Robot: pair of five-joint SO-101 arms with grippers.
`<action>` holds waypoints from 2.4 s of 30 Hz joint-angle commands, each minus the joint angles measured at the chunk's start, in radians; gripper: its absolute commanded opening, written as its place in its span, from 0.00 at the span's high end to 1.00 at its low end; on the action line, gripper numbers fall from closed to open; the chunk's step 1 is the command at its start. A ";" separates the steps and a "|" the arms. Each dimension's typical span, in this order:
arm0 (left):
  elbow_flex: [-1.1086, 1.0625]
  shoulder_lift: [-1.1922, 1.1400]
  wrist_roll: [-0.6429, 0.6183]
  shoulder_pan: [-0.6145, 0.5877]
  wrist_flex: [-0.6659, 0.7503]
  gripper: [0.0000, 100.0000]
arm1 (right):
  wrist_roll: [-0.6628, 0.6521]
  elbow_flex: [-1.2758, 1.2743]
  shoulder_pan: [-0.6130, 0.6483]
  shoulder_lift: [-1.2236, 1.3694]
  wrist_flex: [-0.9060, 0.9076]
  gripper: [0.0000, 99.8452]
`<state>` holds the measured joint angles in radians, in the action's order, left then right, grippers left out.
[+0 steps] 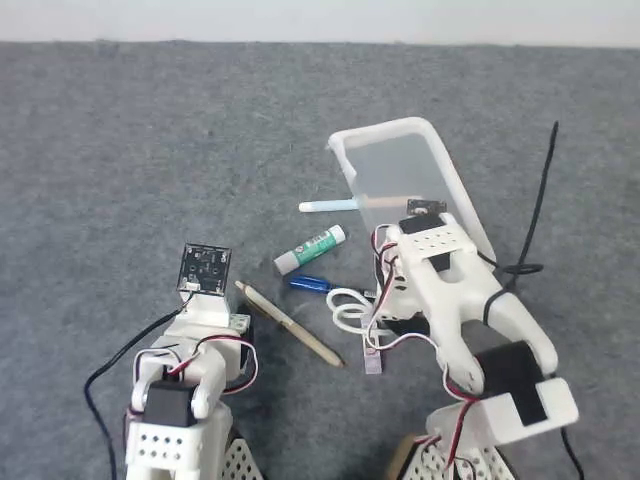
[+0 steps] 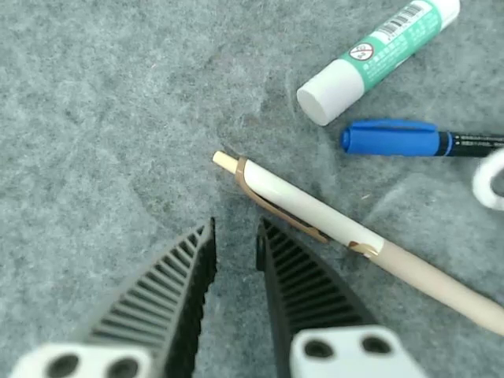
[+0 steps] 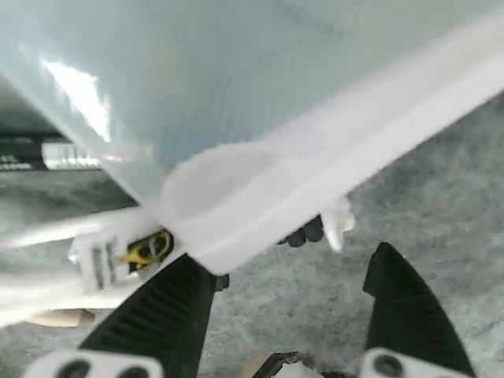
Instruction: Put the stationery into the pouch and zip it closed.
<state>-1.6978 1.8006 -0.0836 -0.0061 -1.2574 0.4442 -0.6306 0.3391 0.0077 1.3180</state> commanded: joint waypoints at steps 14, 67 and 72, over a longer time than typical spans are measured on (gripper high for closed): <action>0.013 0.018 0.002 -0.003 -0.005 0.92 | 0.043 -0.081 -0.016 -0.008 -0.137 0.83; 0.013 0.018 0.002 -0.003 -0.005 0.92 | -0.117 -0.074 -0.128 -0.298 -0.119 0.85; 0.013 0.018 0.002 -0.003 -0.005 0.92 | -0.115 -0.069 -0.131 -0.213 -0.159 0.85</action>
<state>-1.6978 1.8006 -0.0836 -0.0061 -1.2574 0.3184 -0.7104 0.2117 -0.2256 1.1968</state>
